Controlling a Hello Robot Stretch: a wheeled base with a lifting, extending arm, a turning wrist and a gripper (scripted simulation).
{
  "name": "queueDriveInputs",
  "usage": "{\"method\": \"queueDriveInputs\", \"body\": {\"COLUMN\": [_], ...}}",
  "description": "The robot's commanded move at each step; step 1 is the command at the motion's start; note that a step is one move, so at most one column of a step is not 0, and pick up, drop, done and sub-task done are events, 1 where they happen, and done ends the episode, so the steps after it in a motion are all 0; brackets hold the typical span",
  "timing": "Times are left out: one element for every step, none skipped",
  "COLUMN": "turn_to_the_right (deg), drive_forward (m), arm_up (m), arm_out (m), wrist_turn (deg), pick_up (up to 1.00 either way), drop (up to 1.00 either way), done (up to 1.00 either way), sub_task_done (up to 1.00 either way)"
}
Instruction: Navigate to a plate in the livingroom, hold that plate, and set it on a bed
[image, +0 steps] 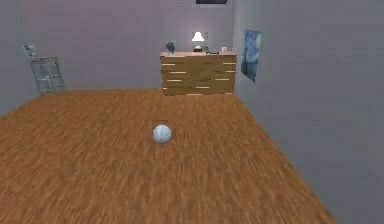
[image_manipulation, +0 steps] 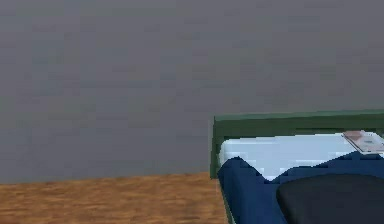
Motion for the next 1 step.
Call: {"method": "queueDriveInputs", "body": {"turn_to_the_right": [42.0], "drive_forward": [0.0], "arm_up": [0.0], "arm_out": [0.0], "wrist_turn": [0.0], "pick_up": [0.0], "drop": [0.0], "done": [0.0], "sub_task_done": [0.0]}}
